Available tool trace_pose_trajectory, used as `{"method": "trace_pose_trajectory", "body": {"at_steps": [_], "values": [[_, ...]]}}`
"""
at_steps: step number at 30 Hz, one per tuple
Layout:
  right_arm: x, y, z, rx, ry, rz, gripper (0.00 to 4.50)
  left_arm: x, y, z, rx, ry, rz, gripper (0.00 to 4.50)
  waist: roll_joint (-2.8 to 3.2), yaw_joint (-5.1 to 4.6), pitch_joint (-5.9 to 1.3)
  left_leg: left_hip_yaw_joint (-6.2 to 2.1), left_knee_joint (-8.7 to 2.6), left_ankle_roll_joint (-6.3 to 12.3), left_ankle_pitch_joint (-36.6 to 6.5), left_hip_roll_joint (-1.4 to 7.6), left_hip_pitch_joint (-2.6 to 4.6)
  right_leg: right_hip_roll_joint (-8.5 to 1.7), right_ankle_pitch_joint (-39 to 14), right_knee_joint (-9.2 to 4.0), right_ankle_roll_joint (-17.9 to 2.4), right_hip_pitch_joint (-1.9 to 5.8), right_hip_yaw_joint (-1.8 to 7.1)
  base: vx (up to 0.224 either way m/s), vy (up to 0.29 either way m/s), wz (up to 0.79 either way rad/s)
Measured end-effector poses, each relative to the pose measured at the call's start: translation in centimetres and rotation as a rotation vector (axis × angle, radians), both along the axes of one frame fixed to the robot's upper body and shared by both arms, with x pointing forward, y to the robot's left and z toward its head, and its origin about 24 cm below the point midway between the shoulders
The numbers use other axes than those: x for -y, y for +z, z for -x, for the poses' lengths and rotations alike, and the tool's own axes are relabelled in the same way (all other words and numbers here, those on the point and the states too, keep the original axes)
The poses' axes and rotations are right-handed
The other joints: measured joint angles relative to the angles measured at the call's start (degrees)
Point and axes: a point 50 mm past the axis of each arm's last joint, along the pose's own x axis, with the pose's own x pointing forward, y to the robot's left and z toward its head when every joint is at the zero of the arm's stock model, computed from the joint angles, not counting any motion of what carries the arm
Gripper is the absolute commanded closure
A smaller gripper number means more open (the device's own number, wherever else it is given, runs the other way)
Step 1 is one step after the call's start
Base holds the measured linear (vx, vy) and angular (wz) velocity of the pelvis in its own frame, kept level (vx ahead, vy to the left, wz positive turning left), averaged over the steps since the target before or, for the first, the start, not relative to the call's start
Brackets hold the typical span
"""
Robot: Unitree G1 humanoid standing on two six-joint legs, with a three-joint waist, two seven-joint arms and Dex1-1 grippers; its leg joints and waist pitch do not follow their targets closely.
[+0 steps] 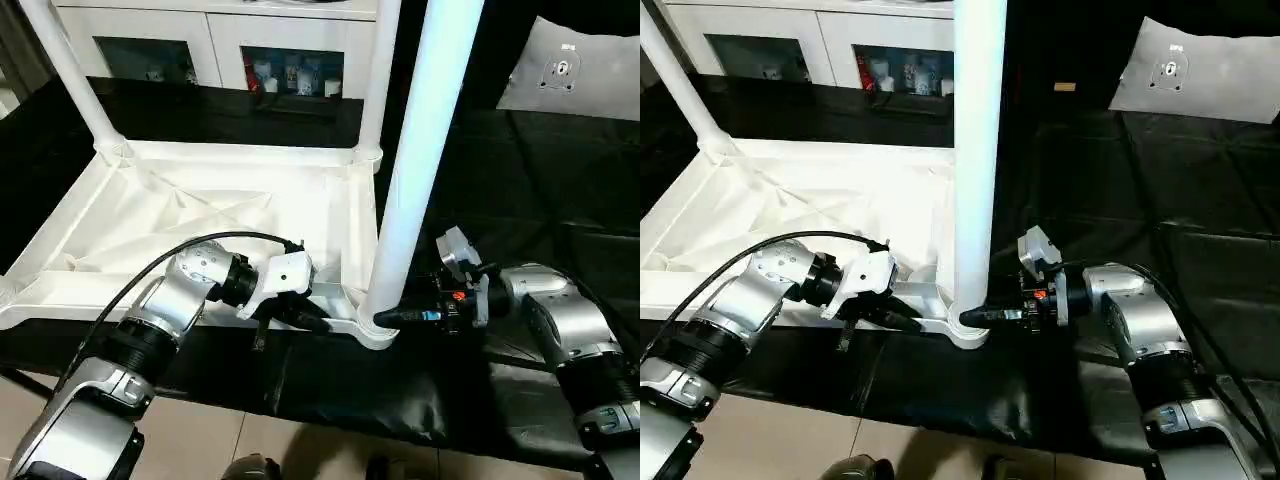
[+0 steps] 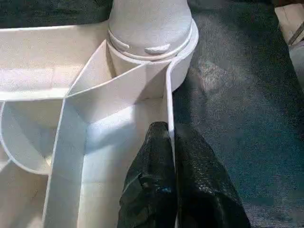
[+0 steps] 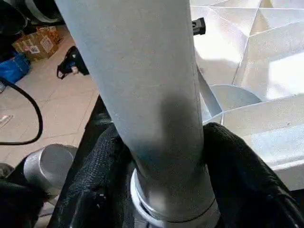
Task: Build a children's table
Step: Rotate leg to tighten
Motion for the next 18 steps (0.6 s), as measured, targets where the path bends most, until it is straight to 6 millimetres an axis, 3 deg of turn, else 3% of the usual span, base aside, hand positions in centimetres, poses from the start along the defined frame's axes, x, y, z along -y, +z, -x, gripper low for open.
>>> {"method": "trace_pose_trajectory", "body": {"at_steps": [6,11,18], "values": [[-0.2,-0.1,0.5,-0.018,-0.099,-0.032,2.46,0.3,0.0,-0.2,-0.028,0.048,0.028,4.5,0.03,0.43,-0.01,0.0,0.0,-0.04,0.0,0.0,0.05,0.0,-0.1,0.02,0.2,0.01,0.0,0.0,0.0,0.0],[-0.9,-0.6,-0.1,0.003,-0.331,-0.059,2.46,0.8,0.1,-1.6,-0.006,0.183,0.018,4.5,0.06,-0.74,-0.01,0.02,0.0,-0.38,0.1,-0.01,0.15,0.0,-0.2,0.02,0.3,0.05,0.0,0.0,0.0,0.0],[-3.2,-0.9,-1.8,0.064,-0.852,-0.047,2.5,3.4,-0.3,-3.6,0.019,0.447,0.057,4.5,0.2,-3.86,-0.08,0.0,0.0,-0.41,0.1,-0.04,0.16,-0.01,-0.2,-0.12,0.3,0.06,-0.02,0.0,0.0,0.0]]}}
